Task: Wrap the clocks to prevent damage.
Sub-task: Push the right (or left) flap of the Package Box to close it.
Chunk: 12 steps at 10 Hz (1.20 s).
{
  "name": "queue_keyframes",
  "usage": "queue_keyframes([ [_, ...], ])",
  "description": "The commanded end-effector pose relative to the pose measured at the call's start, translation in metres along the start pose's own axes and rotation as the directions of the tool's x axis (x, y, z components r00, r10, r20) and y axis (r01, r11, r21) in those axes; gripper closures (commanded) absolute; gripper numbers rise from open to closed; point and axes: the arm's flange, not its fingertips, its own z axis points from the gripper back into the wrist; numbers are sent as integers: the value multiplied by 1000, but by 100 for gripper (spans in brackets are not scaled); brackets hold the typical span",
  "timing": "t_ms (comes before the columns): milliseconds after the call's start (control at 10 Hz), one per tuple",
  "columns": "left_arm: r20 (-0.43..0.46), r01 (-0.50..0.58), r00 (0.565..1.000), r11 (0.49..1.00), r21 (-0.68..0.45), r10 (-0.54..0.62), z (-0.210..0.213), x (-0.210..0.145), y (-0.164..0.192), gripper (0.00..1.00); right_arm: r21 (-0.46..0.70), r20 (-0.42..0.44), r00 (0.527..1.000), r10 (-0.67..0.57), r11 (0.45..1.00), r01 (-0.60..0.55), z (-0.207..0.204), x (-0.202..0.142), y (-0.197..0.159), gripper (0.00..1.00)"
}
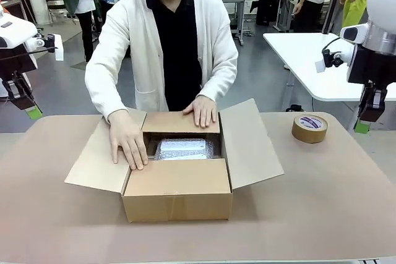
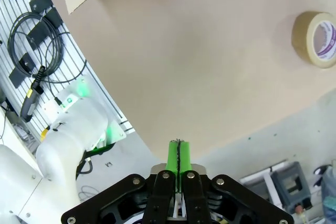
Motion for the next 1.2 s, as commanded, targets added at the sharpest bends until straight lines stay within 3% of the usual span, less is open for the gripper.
queue_keyframes([
  [0, 9, -10, 1000, 1000, 8, 10, -1, 1, 0, 100, 7, 6, 1000, -3, 1000, 3, -3, -1, 2, 99],
  [1100, 9, -10, 1000, 1000, 8, 10, -1, 1, 0, 100, 7, 6, 1000, -3, 1000, 3, -3, -1, 2, 99],
])
